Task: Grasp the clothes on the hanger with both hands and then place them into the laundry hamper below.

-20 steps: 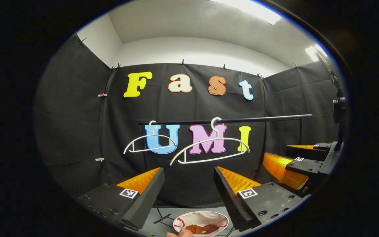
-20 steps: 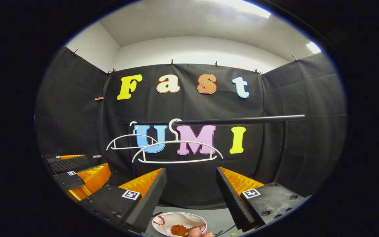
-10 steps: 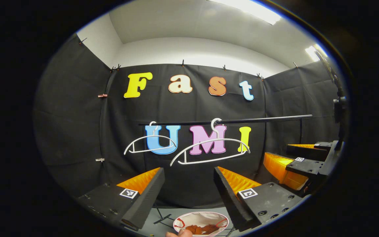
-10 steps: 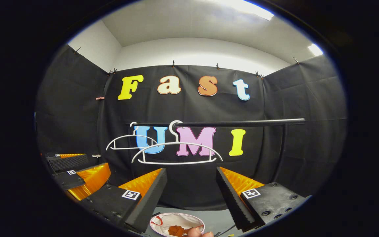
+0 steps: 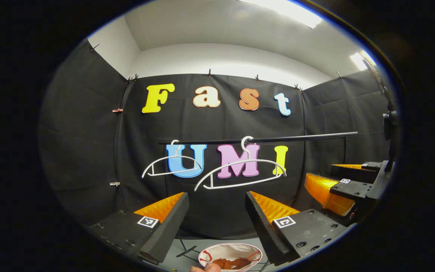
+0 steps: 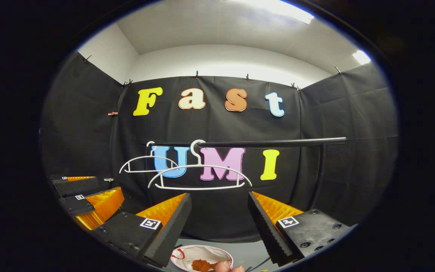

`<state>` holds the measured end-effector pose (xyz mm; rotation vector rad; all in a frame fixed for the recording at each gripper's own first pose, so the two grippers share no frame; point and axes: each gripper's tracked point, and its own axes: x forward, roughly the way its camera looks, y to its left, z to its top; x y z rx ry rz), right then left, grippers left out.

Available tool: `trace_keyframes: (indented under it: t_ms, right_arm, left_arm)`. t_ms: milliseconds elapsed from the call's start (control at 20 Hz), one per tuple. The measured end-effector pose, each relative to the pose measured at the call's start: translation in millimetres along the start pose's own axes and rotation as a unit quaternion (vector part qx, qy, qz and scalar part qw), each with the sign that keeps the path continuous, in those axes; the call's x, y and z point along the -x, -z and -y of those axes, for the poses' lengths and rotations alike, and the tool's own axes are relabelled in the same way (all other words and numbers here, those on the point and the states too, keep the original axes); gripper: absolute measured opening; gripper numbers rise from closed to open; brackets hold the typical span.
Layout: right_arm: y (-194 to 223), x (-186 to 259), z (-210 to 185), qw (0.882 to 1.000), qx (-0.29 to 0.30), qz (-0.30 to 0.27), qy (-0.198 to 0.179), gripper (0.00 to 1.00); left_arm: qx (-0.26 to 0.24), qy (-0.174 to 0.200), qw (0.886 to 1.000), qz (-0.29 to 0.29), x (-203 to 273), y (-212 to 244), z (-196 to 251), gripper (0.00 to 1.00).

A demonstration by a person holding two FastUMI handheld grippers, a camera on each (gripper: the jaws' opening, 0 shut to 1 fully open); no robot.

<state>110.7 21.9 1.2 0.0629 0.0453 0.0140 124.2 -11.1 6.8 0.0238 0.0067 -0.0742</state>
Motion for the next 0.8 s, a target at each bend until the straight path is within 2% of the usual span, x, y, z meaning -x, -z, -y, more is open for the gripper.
trace_keyframes:
  t_ms: [150, 200, 300, 350, 500, 550, 600, 800]
  right_arm:
    - [-2.2, 0.3, 1.1, 1.0, 0.005, 0.005, 0.0, 0.96]
    - [-3.2, 0.6, 1.7, 1.0, 0.007, 0.006, 0.0, 0.93]
    - [-2.2, 0.4, 1.1, 1.0, 0.008, 0.006, 0.001, 0.96]
    - [-1.1, 0.4, 1.5, 1.0, 0.007, 0.005, 0.001, 0.96]
    - [-1.6, 0.0, 3.0, 1.0, 0.004, 0.004, 0.004, 0.96]
    - [-1.8, -0.7, 3.1, 1.0, 0.004, 0.004, 0.004, 0.93]
    - [-2.0, -1.0, 2.5, 1.0, 0.004, 0.005, 0.004, 0.96]
    - [-2.8, 1.8, 2.5, 1.0, 0.008, 0.007, 0.005, 0.96]
  left_arm:
    - [0.001, 0.002, 1.0, 0.0, -0.5, -0.4, 1.7, 0.95]
    - [0.002, 0.002, 1.0, 0.0, -0.3, 0.6, 1.7, 0.92]
    - [0.004, 0.003, 1.0, -0.001, -0.7, 1.1, 2.0, 0.92]
    - [0.005, 0.003, 1.0, -0.001, -0.6, 0.8, 1.8, 0.95]
    - [0.004, 0.003, 1.0, 0.0, -1.4, 0.0, -0.3, 0.95]
    - [0.004, 0.003, 1.0, 0.0, -1.7, 0.4, 0.0, 0.95]
    - [0.004, 0.004, 1.0, 0.0, -1.6, 0.6, 0.6, 0.95]
    - [0.005, 0.006, 1.0, -0.002, -2.6, 1.3, 1.2, 0.95]
